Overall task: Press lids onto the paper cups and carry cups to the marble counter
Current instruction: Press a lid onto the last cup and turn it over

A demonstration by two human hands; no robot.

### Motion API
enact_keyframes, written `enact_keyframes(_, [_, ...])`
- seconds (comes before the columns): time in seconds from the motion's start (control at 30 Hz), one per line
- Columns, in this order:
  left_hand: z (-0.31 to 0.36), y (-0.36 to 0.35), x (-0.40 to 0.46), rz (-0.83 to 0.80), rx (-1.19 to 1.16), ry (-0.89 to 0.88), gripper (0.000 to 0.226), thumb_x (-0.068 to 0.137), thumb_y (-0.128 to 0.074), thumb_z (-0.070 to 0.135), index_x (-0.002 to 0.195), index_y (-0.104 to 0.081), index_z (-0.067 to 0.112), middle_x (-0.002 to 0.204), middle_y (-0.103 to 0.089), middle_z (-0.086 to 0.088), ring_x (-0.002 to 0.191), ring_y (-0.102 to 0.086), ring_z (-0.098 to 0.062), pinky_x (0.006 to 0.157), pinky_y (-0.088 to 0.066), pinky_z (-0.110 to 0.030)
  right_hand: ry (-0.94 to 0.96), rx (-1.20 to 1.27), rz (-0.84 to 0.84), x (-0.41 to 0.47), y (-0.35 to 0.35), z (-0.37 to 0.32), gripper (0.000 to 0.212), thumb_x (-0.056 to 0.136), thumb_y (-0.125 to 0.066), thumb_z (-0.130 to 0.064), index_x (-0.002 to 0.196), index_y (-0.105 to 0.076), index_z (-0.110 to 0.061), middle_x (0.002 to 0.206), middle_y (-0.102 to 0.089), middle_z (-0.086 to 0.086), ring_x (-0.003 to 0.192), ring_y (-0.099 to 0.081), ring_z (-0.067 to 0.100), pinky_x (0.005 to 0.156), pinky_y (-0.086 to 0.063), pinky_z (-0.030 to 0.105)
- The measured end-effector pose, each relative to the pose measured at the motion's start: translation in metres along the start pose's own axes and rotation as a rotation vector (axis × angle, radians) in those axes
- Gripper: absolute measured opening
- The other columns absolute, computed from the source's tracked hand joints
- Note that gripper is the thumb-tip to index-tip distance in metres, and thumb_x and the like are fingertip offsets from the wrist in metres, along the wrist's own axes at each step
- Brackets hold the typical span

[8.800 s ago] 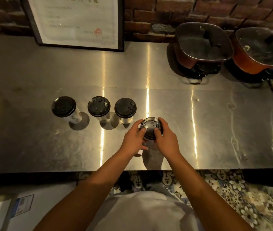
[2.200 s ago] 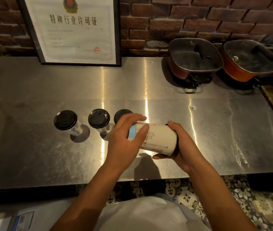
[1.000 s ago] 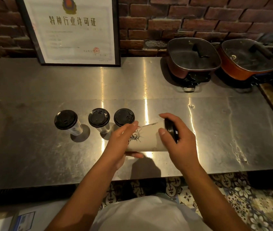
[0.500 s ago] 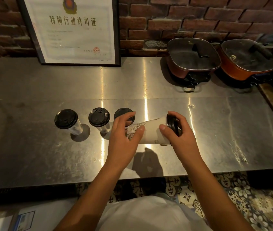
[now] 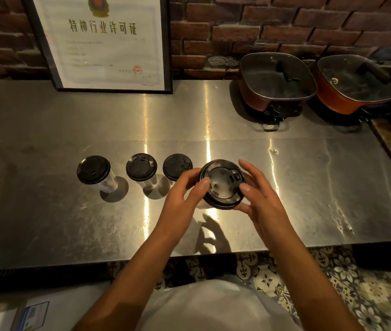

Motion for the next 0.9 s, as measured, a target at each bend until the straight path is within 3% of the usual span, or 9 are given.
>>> enact_keyframes(0.07, [-0.003,-0.003,0.0,-0.007,-0.007,-0.011,0.047,0.085,-0.053,0.065,0.125,-0.059,0.042,0.124,-0.066,0.017,0.124,-0.058,-0.006,0.11,-0.044,-0.047,-0.039,0.0,-0.011,0.0,-0.002,0.007,0.043,0.097,-0.057,-0.039,0.14,-0.057,-0.041,0.139,-0.062,-0.01,0.127,-0.063,0.017,0.092,-0.06,0.041])
enact_keyframes(0.23, [-0.017,-0.017,0.004,-0.054,-0.033,0.005,0.046,0.095,-0.048,0.059,0.141,-0.042,0.054,0.134,-0.057,0.027,0.132,-0.051,0.0,0.111,-0.045,-0.039,-0.037,-0.023,0.026,0.0,0.005,0.008,0.036,0.106,-0.049,-0.025,0.14,-0.059,-0.033,0.135,-0.067,-0.008,0.125,-0.064,0.013,0.095,-0.059,0.042])
enact_keyframes(0.37, [-0.022,-0.034,0.017,-0.074,0.012,0.0,0.048,0.101,-0.045,0.044,0.148,-0.036,0.05,0.132,-0.053,0.037,0.128,-0.051,0.007,0.095,-0.053,-0.022,-0.07,-0.024,0.054,0.012,0.026,0.016,0.038,0.105,-0.051,-0.026,0.141,-0.058,-0.038,0.134,-0.066,-0.013,0.124,-0.064,0.011,0.092,-0.061,0.042])
enact_keyframes(0.47, [-0.03,-0.044,0.031,-0.051,0.048,0.036,0.042,0.105,-0.044,0.041,0.144,-0.04,0.054,0.136,-0.055,0.031,0.129,-0.053,0.001,0.102,-0.053,-0.036,-0.13,-0.027,0.04,0.03,0.04,0.023,0.04,0.106,-0.052,-0.025,0.139,-0.057,-0.046,0.127,-0.066,-0.023,0.121,-0.064,0.006,0.09,-0.062,0.043])
enact_keyframes(0.57, [-0.036,-0.051,0.045,-0.005,0.055,0.077,0.04,0.105,-0.043,0.039,0.141,-0.041,0.057,0.125,-0.056,0.039,0.121,-0.055,0.01,0.1,-0.055,-0.031,-0.163,-0.058,0.017,0.051,0.049,0.032,0.04,0.106,-0.052,-0.023,0.141,-0.057,-0.043,0.123,-0.067,-0.024,0.116,-0.065,0.002,0.09,-0.062,0.043])
enact_keyframes(0.67, [-0.047,-0.057,0.06,0.07,0.033,0.126,0.039,0.106,-0.045,0.036,0.139,-0.047,0.056,0.126,-0.058,0.033,0.121,-0.057,0.004,0.096,-0.056,-0.031,-0.192,-0.084,-0.006,0.074,0.058,0.041,0.041,0.106,-0.052,-0.021,0.141,-0.057,-0.042,0.128,-0.065,-0.016,0.113,-0.067,0.006,0.089,-0.062,0.04])
enact_keyframes(0.77, [-0.059,-0.063,0.074,0.122,0.018,0.191,0.039,0.106,-0.046,0.032,0.129,-0.052,0.062,0.118,-0.059,0.039,0.115,-0.058,0.005,0.091,-0.057,-0.027,-0.217,-0.129,-0.039,0.094,0.065,0.051,0.04,0.106,-0.052,-0.02,0.136,-0.058,-0.047,0.13,-0.064,-0.013,0.112,-0.067,0.01,0.083,-0.064,0.036])
enact_keyframes(0.9, [-0.074,-0.074,0.088,0.182,0.028,0.236,0.04,0.106,-0.046,0.029,0.122,-0.051,0.065,0.124,-0.061,0.024,0.119,-0.059,-0.006,0.097,-0.056,-0.034,-0.244,-0.194,-0.089,0.117,0.073,0.069,0.041,0.106,-0.053,-0.02,0.132,-0.057,-0.051,0.131,-0.063,-0.013,0.121,-0.064,0.017,0.091,-0.062,0.045])
Point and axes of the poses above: each hand's wrist, its own x-axis towards the middle knuckle, its own y-axis out of the back of the hand, z = x × y, the point moved 6 cm from there along x, towards the middle knuckle
